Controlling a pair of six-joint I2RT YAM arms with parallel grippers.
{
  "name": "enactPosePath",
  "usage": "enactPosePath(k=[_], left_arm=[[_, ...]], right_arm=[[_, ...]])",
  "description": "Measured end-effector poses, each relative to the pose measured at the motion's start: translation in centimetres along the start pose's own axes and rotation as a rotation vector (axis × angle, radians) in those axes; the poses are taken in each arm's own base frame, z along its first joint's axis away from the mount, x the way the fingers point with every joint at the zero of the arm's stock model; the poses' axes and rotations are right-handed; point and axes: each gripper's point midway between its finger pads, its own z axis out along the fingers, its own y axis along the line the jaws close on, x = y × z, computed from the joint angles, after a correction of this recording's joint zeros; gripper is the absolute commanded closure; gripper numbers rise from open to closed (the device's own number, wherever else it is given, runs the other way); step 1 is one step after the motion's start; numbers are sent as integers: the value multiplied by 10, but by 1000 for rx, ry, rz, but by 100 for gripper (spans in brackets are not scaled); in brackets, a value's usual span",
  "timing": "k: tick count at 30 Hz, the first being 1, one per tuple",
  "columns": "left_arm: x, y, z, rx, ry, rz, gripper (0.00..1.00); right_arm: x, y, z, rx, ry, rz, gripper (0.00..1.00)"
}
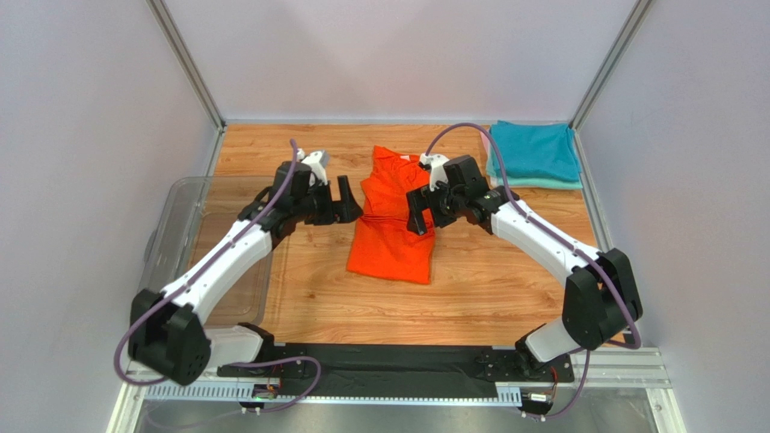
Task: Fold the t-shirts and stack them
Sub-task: Fold the tshirt
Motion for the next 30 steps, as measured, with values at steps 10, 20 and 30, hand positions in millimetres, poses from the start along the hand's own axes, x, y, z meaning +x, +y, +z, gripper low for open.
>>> enactPosePath(k=[10, 20, 30], left_arm=[[63, 11, -60, 59, -74, -82, 0], [96, 27, -74, 67, -130, -169, 0], [108, 30, -69, 57, -78, -197, 0]], right_arm=[[27, 48, 41, -177, 99, 7, 0], [9, 26, 125, -160, 156, 51, 0], [-11, -8, 146, -120, 121, 98, 0]])
